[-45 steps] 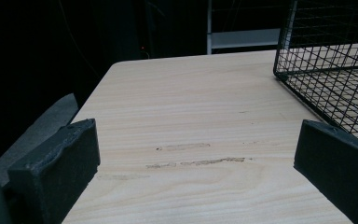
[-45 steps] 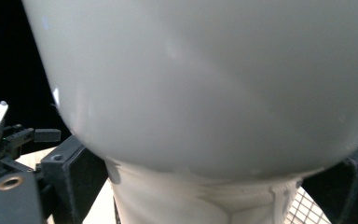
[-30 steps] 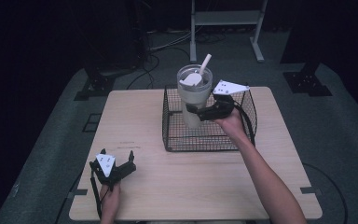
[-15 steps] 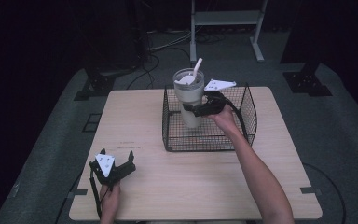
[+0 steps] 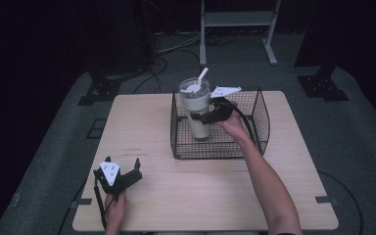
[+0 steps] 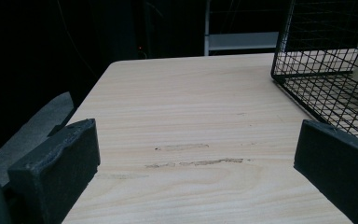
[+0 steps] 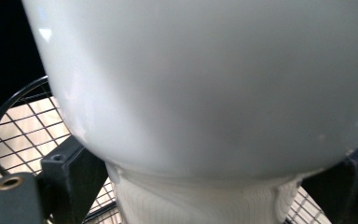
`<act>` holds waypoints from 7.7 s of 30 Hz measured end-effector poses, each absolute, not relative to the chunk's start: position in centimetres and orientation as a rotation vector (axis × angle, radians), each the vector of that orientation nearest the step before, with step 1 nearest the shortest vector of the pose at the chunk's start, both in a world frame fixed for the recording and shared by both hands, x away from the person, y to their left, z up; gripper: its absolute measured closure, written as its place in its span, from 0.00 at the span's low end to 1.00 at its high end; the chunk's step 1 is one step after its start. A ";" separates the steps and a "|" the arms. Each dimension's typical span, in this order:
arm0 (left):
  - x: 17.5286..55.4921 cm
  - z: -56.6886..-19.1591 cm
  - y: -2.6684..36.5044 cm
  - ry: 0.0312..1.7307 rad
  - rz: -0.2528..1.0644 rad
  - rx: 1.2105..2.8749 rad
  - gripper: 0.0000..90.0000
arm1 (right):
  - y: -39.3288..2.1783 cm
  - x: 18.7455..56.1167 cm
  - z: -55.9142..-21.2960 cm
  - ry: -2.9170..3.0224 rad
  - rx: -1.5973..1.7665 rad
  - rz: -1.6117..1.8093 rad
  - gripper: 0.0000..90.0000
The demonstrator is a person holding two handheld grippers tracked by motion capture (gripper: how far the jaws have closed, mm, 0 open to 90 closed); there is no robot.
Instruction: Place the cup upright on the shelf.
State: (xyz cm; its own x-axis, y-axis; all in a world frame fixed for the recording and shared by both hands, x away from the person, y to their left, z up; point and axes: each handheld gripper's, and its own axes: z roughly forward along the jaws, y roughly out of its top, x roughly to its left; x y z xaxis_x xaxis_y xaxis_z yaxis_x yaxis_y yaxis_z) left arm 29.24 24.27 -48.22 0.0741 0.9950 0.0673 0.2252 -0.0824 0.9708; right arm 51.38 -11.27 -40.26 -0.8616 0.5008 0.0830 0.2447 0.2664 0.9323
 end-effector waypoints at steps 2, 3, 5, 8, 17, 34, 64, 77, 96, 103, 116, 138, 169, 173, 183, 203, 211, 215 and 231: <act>29.2 -48.2 24.3 1.289 1.098 1.461 0.00 | -11.2 51.5 -40.4 2.311 0.702 1.630 0.10; 29.2 -48.2 24.3 1.291 1.097 1.462 0.00 | -11.1 51.6 -40.5 2.315 0.700 1.632 0.10; 29.2 -48.2 24.3 1.292 1.096 1.461 0.00 | -11.0 51.7 -40.7 2.326 0.696 1.610 0.10; 29.2 -48.2 24.3 1.290 1.092 1.462 0.00 | -10.8 51.9 -40.9 2.338 0.685 1.583 0.10; 29.2 -48.2 24.3 1.292 1.085 1.458 0.00 | -10.8 52.6 -41.2 2.372 0.699 1.543 0.10; 29.2 -48.2 24.3 1.286 1.086 1.466 0.00 | -12.3 52.8 -42.3 2.361 0.658 1.511 0.10; 29.2 -48.2 24.2 1.282 1.087 1.468 0.00 | -12.7 52.1 -42.6 2.339 0.636 1.507 0.09; 29.2 -48.3 24.2 1.286 1.089 1.465 0.00 | -12.9 51.7 -42.1 2.371 0.636 1.406 0.09; 29.2 -48.3 24.2 1.277 1.090 1.472 0.00 | -14.8 50.5 -41.5 2.349 0.698 1.378 0.10; 29.2 -48.3 24.1 1.276 1.091 1.473 0.00 | -15.6 49.8 -40.6 2.336 0.740 1.374 0.10; 29.2 -48.3 24.1 1.276 1.092 1.475 0.00 | -16.9 48.3 -38.9 2.315 0.802 1.347 0.10; 29.1 -48.3 24.1 1.275 1.094 1.475 0.00 | -19.0 45.0 -36.5 2.295 0.801 1.309 0.10; 29.2 -48.3 24.0 1.274 1.096 1.478 0.00 | -21.9 40.8 -36.5 2.317 0.801 1.309 0.10; 29.2 -48.3 24.0 1.276 1.095 1.474 0.00 | -22.3 39.7 -36.7 2.318 0.787 1.329 0.10; 29.2 -48.3 24.0 1.276 1.094 1.478 0.00 | -23.1 37.9 -37.2 2.319 0.766 1.345 0.10; 29.2 -48.3 24.0 1.275 1.094 1.481 0.00 | -25.4 35.6 -39.4 2.315 0.800 1.364 0.10; 29.2 -48.3 24.0 1.276 1.095 1.482 0.00 | -26.6 34.3 -40.4 2.311 0.816 1.374 0.10; 29.2 -48.3 24.0 1.276 1.095 1.484 0.00 | -27.1 33.8 -40.8 2.302 0.827 1.384 0.10; 29.2 -48.3 24.0 1.277 1.095 1.483 0.00 | -29.5 32.4 -42.9 2.280 0.901 1.379 0.10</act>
